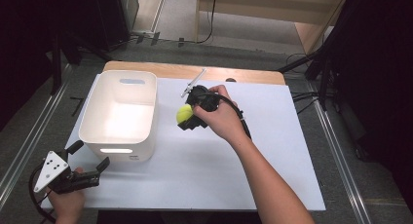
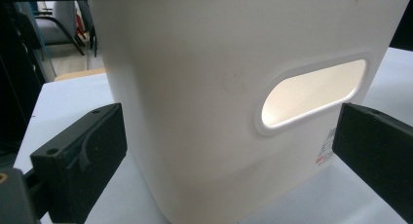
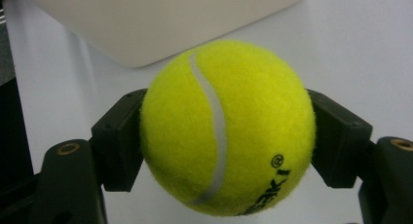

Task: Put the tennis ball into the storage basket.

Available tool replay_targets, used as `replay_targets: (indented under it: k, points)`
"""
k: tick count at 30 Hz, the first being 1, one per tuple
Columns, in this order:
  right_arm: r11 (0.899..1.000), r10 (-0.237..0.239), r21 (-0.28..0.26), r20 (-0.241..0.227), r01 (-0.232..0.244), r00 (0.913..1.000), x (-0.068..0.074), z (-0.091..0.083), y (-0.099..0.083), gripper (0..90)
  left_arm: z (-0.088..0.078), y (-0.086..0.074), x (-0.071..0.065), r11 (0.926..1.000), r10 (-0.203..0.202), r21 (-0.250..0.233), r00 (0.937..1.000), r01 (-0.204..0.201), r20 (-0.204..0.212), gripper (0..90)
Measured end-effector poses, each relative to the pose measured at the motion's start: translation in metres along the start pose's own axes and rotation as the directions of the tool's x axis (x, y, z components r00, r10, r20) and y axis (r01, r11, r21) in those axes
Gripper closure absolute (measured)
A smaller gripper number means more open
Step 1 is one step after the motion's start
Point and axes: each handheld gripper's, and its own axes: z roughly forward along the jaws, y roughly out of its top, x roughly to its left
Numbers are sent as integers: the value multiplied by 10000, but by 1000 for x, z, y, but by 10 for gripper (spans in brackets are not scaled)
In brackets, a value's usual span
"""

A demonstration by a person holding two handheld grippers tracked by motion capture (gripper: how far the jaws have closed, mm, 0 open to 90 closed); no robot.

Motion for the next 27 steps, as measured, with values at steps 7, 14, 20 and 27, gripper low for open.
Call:
replay_targets:
  k: [7, 14, 20, 27]
  points:
    - [9998, -203, 13, -48, 203, 9998, 4, -1, 14, 242, -1, 0, 1, 10000, -1, 33, 10000, 1, 26, 0]
    - [9991, -376, -188, -52, 375, 9993, 9, -1, 25, 242, 0, 0, 0, 9999, 72, 78, 10000, -72, 7, 0]
    - [9983, -528, -273, -168, 524, 9985, 12, 3, 35, 241, 0, 0, 0, 9999, 81, 86, 10000, -81, 5, 0]
    - [9979, -610, -215, -222, 605, 9979, 14, 2, 42, 242, 1, 0, 0, 9999, 66, 99, 10000, -66, -8, 0]
